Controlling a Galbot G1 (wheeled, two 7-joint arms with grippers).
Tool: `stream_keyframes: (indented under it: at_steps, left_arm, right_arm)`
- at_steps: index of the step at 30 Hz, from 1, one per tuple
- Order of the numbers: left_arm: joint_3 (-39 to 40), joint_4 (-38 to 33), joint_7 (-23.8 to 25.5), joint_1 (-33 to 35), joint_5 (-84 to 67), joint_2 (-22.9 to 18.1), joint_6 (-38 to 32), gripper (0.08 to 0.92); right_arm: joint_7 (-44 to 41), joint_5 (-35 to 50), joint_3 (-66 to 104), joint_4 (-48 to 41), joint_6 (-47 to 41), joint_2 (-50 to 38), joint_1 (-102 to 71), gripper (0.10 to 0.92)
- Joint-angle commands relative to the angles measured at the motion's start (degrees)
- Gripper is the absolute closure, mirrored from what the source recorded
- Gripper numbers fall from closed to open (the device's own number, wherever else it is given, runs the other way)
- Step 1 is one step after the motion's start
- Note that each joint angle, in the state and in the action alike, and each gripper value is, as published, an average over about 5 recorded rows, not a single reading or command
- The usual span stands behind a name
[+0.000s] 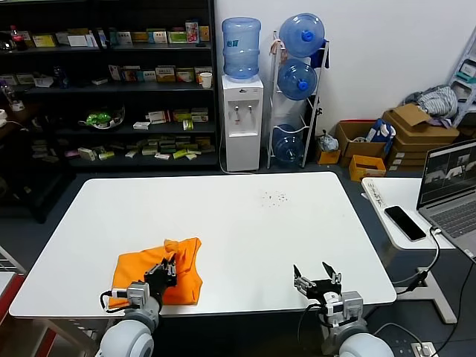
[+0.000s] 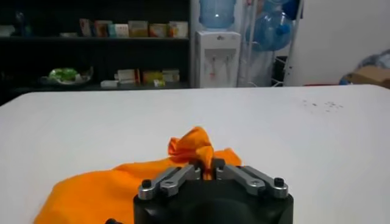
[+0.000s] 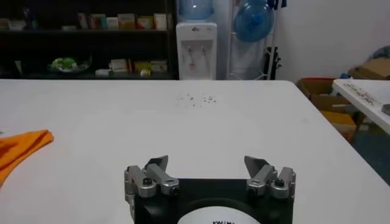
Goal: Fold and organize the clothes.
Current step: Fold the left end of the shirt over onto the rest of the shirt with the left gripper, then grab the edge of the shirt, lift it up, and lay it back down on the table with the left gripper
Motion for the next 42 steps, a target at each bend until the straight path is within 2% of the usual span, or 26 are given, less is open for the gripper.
stream_keyframes:
  at_steps: [1, 3, 5, 8, 10, 14, 20, 23, 28, 42]
  left_arm:
    - [-4.77, -8.84, -0.85, 5.08, -5.18, 5.58, 2.38, 0.726]
    - [-11.24, -9.97, 0.72, 9.28, -8.23, 8.81, 1.88, 0.674]
    - [-18.25, -7.95, 3.72, 13.15, -10.5, 12.16, 0.59, 0.613]
    - [-24.71, -0.5, 8.27, 16.22, -11.87, 15.81, -2.59, 0.526]
    - [-25.11, 5.31, 10.34, 16.47, -11.08, 16.65, -5.03, 0.474]
    - [-22.46, 12.64, 12.5, 13.98, -9.02, 14.74, -8.32, 0.353]
    - [-18.84, 13.54, 12.47, 9.87, -8.14, 11.18, -8.93, 0.202]
    - [-17.3, 13.65, 12.19, 8.07, -7.54, 10.16, -9.26, 0.181]
    - [-15.4, 13.57, 11.49, 6.59, -6.78, 9.07, -9.48, 0.199]
    - [-13.76, 12.44, 9.23, 6.53, -4.65, 6.4, -11.98, 0.588]
  right_arm:
    - [0.09, 0.63, -0.1, -0.68, -0.02, 0.09, 1.23, 0.203]
    - [0.09, 0.78, -0.62, -1.05, -0.04, 0.13, 1.87, 0.203]
    - [0.08, 0.87, -1.29, -1.32, -0.06, 0.24, 2.42, 0.203]
    - [0.05, 0.91, -2.35, -1.98, -0.02, 0.57, 3.22, 0.203]
    - [0.04, 0.86, -2.97, -2.49, 0.0, 0.91, 3.71, 0.203]
    - [0.13, 0.85, -3.8, -2.83, -0.2, 1.34, 4.28, 0.203]
    - [0.31, 0.97, -3.69, -2.62, -0.36, 0.71, 4.26, 0.203]
    - [0.32, 0.94, -3.45, -2.4, -0.32, 0.64, 3.93, 0.203]
    - [0.3, 0.73, -3.25, -2.26, -0.22, 0.85, 3.43, 0.203]
    - [0.27, 0.63, -3.07, -2.02, -0.16, 0.75, 3.07, 0.203]
